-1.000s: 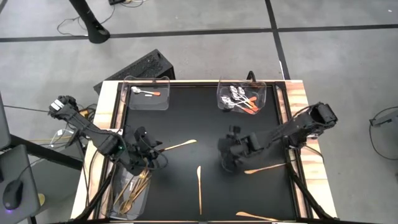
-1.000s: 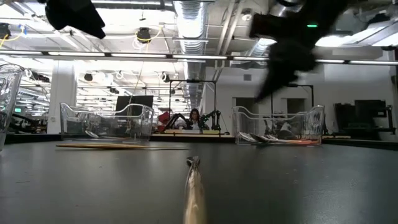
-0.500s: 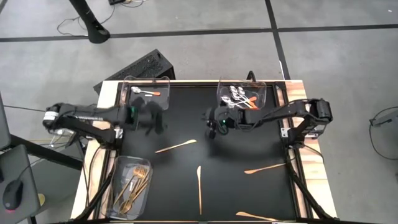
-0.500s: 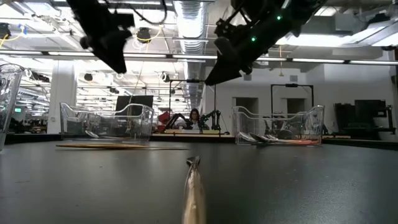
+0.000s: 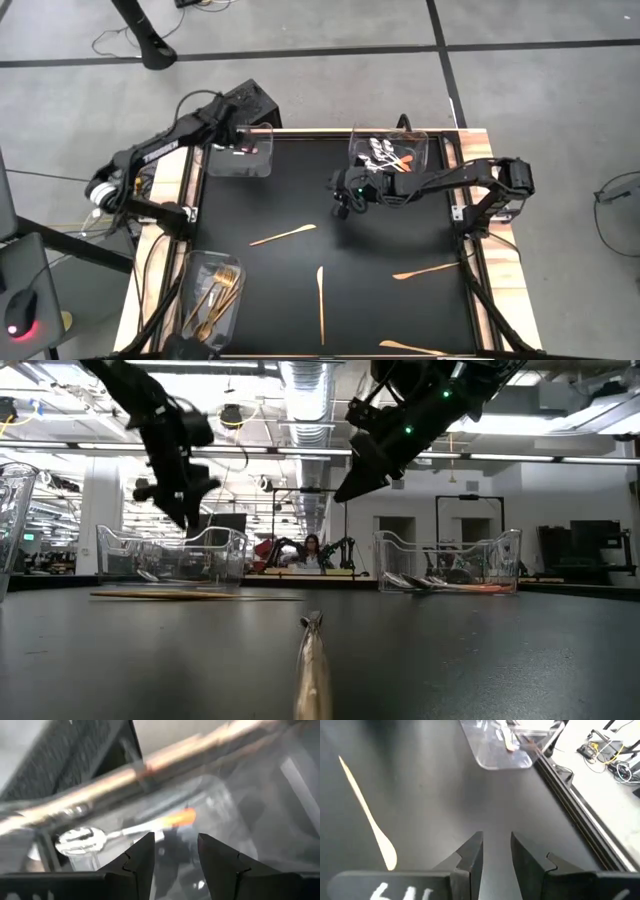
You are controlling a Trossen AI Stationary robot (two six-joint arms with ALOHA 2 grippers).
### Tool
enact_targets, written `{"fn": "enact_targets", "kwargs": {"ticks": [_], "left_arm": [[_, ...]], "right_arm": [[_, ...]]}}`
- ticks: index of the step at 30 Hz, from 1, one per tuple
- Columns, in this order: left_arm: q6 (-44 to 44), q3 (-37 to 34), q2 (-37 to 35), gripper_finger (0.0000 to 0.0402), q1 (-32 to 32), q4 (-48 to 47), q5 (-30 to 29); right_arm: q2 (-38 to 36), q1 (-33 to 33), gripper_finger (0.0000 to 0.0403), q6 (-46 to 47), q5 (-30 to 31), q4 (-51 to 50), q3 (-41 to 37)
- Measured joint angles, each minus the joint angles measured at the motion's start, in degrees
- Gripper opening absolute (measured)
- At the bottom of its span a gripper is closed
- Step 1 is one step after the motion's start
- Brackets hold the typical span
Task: Sort silverware by color (type)
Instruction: Remove the silver and orange spoon from the top left transparent bin
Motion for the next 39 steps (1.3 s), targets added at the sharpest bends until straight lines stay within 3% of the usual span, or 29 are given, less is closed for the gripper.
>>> {"fn": "enact_targets", "kwargs": {"ticks": [6,15,24,28,32,39], "left_arm": [[0.4,1.3,7.5,0.0132,0.6,-0.6,-0.5],[1.4,4.7,14.1,0.0132,0.5,-6.5,-11.5],[-2.9,4.8,14.2,0.0132,-0.9,-9.1,-11.1],[-4.7,5.9,14.2,0.0132,-2.7,-11.5,-7.8],[-4.7,6.7,14.2,0.0132,-6.9,-12.6,-2.7],[-5.7,6.7,14.2,0.0132,-15.9,-11.8,-0.5]], "right_arm": [[0.0,-2.3,0.0123,-2.1,0.0,-0.2,-1.2],[0.0,-5.3,0.0123,-2.3,0.0,-0.6,-1.2],[0.0,-5.7,0.0123,-3.8,0.0,-0.4,-1.2],[0.0,-5.7,0.0123,-4.8,-0.1,-0.9,-1.2],[0.0,-5.7,0.0123,-5.2,-0.1,-0.6,-1.2],[0.0,-6.2,0.0123,-4.9,-0.1,-0.5,-1.2]]}}
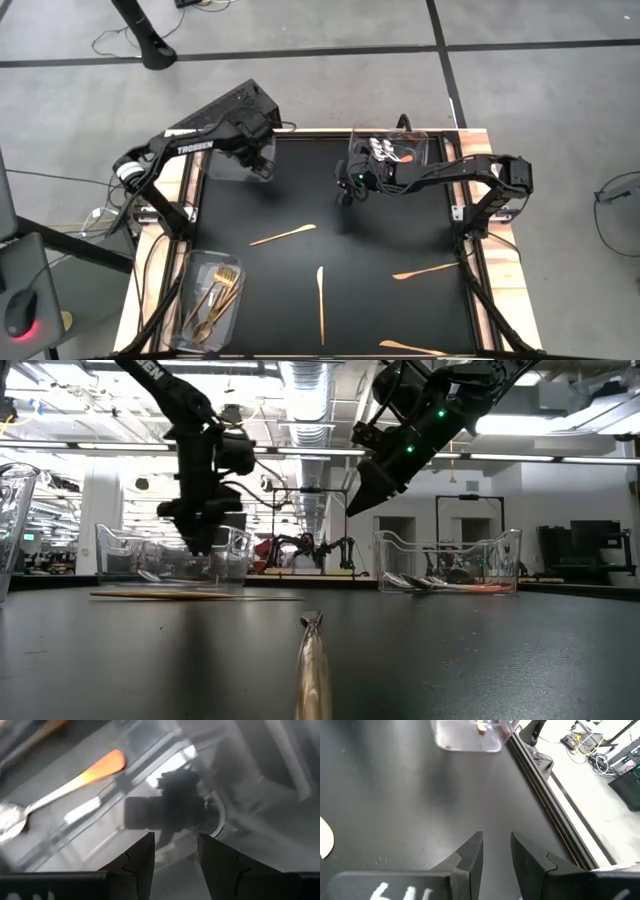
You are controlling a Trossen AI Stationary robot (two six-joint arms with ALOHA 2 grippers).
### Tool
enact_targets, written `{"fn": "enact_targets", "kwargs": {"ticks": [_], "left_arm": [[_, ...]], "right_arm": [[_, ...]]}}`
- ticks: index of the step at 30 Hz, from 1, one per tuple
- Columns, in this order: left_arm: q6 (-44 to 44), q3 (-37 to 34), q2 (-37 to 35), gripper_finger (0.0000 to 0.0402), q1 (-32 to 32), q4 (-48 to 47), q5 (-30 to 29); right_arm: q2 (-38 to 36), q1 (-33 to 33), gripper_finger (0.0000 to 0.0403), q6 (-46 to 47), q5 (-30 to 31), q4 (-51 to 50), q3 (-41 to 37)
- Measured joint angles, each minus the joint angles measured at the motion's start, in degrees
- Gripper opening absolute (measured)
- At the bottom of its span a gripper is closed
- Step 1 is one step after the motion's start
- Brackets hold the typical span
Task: Sort silverware by color (type)
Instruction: Remove the silver and orange spoon from the top left transparent bin
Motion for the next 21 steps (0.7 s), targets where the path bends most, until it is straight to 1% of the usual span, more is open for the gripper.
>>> {"fn": "enact_targets", "kwargs": {"ticks": [7,10,12,13,15,17,18,19,21], "left_arm": [[-3.5,0.1,0.0,0.0132,-4.8,10.6,6.5],[-2.8,2.0,0.0,0.0132,-5.4,10.0,7.0],[-1.6,4.2,0.0,0.0132,-5.4,5.3,4.2],[-1.2,5.6,0.0,0.0132,-5.0,1.9,1.4],[-1.7,8.5,0.0,0.0132,-4.3,-3.4,-5.9],[-5.7,10.3,0.0,0.0132,-3.9,-5.3,-13.7],[-8.4,10.7,0.1,0.0132,-3.7,-5.5,-16.2],[-10.8,11.0,0.3,0.0132,-3.7,-5.3,-17.2],[-14.0,10.9,1.1,0.0132,-3.7,-5.0,-16.5]], "right_arm": [[0.0,-0.1,0.0123,0.1,0.0,1.5,0.0],[0.0,-0.1,0.0123,0.1,0.0,1.4,0.0],[0.0,-0.1,0.0123,0.1,0.0,1.2,0.0],[0.0,-0.1,0.0123,0.1,0.0,1.2,0.0],[0.0,-0.1,0.0123,0.1,0.0,1.1,0.0],[0.0,-0.1,0.0123,0.1,0.0,1.5,0.0],[0.0,-0.1,0.0123,0.2,0.0,1.8,0.0],[0.0,-0.1,0.0123,0.2,0.0,2.1,0.0],[0.0,-0.1,0.0123,0.2,0.0,3.0,0.0]]}}
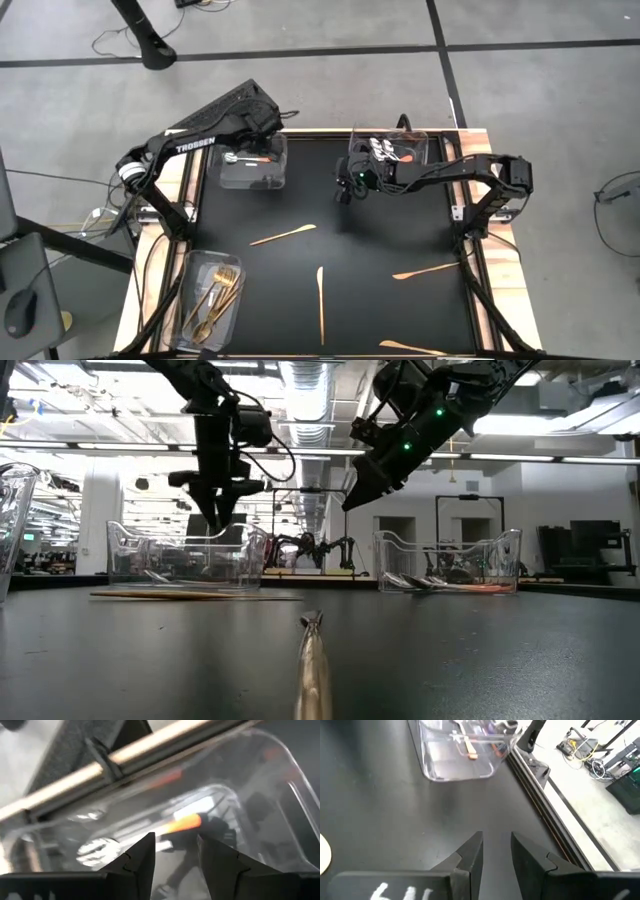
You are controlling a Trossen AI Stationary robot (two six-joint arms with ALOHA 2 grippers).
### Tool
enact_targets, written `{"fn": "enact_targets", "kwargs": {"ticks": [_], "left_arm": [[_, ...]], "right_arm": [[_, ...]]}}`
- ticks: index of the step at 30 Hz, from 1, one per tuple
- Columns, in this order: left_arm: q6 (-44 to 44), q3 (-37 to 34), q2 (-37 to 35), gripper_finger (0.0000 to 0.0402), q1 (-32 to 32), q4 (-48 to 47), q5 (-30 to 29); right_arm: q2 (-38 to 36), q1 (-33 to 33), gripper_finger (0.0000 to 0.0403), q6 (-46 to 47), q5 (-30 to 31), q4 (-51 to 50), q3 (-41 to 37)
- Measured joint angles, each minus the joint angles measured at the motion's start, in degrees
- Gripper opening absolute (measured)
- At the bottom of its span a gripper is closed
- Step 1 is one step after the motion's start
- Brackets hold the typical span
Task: Sort silverware by color (type)
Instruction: Remove the silver and orange spoon from the top left transparent bin
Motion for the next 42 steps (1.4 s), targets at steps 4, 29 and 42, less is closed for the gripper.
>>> {"fn": "enact_targets", "kwargs": {"ticks": [4,29,42], "left_arm": [[-6.3,-1.0,4.0,0.0132,-1.2,-4.0,-1.2],[-19.0,-1.4,8.0,0.0139,4.9,-4.9,-0.3],[-41.3,-9.7,8.0,0.0139,3.8,1.7,6.0]], "right_arm": [[0.0,0.0,0.0123,0.0,0.0,-0.4,0.0],[0.0,-0.3,0.0123,-1.8,0.0,-5.9,-0.3],[0.0,-0.3,0.0123,-4.2,0.0,-6.7,-0.3]]}}
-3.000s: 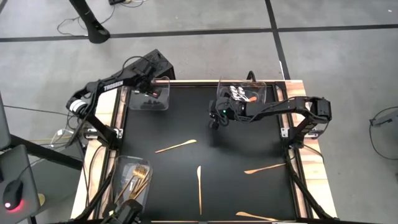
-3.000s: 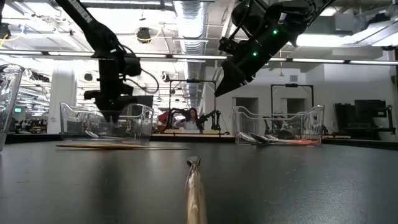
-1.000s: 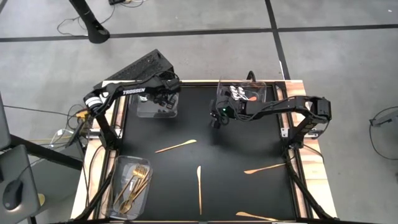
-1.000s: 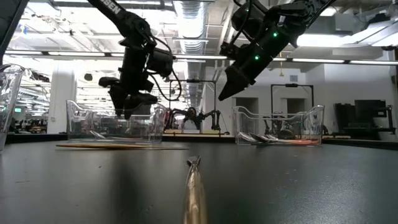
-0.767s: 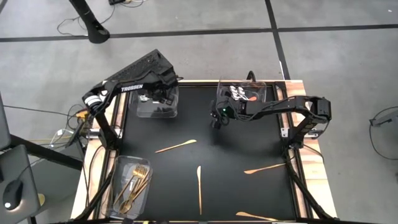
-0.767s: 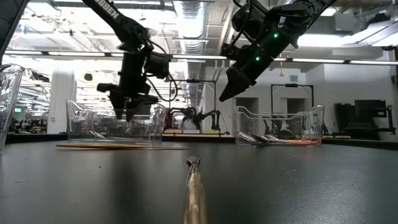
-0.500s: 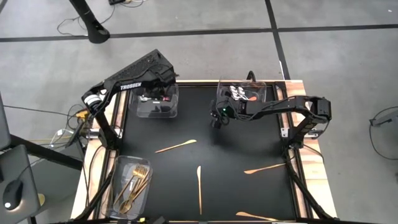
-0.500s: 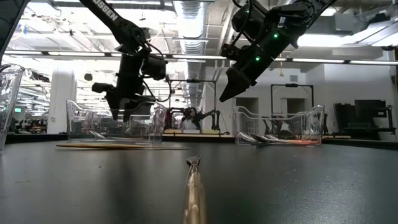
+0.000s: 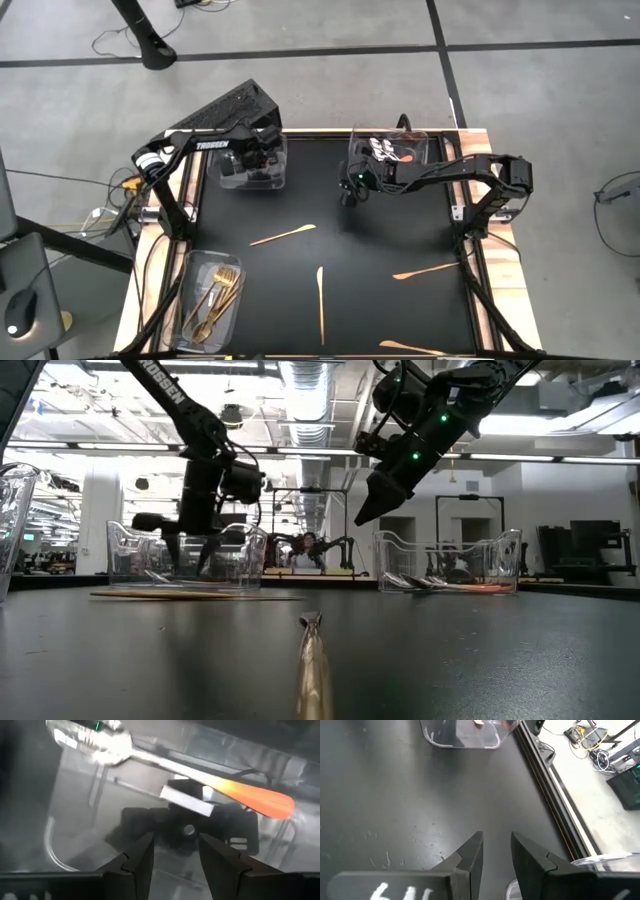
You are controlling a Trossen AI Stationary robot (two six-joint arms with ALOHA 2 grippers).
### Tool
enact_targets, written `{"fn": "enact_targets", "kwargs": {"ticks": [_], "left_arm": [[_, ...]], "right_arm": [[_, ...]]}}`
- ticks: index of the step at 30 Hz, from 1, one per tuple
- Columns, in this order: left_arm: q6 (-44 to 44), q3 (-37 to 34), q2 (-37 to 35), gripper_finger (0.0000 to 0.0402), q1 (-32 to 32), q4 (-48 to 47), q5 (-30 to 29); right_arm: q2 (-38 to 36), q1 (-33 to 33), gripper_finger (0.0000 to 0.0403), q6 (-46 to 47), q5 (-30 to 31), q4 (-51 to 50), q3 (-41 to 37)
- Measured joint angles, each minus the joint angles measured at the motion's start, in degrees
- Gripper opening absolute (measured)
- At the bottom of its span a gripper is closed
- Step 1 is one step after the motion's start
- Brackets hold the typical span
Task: Sort silverware by color (type)
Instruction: Remove the silver and orange spoon from the top left transparent bin
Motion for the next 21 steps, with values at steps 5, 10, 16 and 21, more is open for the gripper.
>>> {"fn": "enact_targets", "kwargs": {"ticks": [5,10,16,21], "left_arm": [[-7.9,-1.6,0.0,0.0139,0.1,3.6,-0.8],[-14.7,-1.6,0.0,0.0139,0.1,4.0,-5.9],[-19.7,-1.6,0.0,0.0139,0.1,7.2,-10.4],[-23.4,-1.6,0.0,0.0139,-0.2,7.6,-15.2]], "right_arm": [[0.0,-0.2,0.0123,-1.4,0.0,0.5,0.0],[0.0,-0.8,0.0123,-2.8,0.0,0.4,0.0],[0.0,-1.3,0.0123,-3.5,0.0,1.0,0.0],[0.0,-1.6,0.0123,-4.0,0.0,2.2,-0.1]]}}
